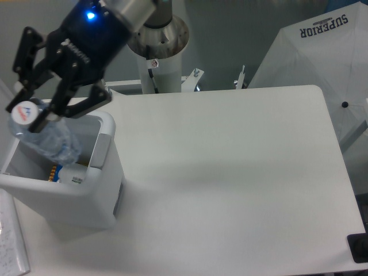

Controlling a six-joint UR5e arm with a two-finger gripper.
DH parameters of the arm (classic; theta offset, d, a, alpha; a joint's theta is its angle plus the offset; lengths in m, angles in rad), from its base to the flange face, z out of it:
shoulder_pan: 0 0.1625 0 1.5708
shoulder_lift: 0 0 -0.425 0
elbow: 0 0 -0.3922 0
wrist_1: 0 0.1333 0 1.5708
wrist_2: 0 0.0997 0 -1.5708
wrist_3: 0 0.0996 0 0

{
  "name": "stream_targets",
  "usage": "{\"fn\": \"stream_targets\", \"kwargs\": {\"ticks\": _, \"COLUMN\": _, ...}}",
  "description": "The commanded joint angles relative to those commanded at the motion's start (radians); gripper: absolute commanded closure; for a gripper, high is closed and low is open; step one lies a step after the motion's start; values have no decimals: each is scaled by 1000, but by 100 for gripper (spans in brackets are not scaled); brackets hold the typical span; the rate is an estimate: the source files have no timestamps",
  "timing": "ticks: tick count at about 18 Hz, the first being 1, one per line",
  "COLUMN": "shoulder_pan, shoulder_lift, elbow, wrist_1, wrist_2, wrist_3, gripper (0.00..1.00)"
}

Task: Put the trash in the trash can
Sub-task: 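Carry the bottle over the bin and lower it inside, then open the gripper to release the bottle into the bin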

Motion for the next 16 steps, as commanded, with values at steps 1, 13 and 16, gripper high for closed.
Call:
{"fn": "stream_targets", "kwargs": {"ticks": 1, "shoulder_pan": -11, "shoulder_lift": 2, "elbow": -12, "wrist_1": 3, "wrist_2": 0, "wrist_3": 3, "gripper": 100}}
{"fn": "stream_targets", "kwargs": {"ticks": 13, "shoulder_pan": -6, "shoulder_lift": 41, "elbow": -198, "wrist_1": 22, "wrist_2": 0, "wrist_3": 158, "gripper": 0}}
{"fn": "stream_targets", "kwargs": {"ticks": 16, "shoulder_pan": 3, "shoulder_lift": 57, "elbow": -198, "wrist_1": 20, "wrist_2": 2, "wrist_3": 144, "gripper": 0}}
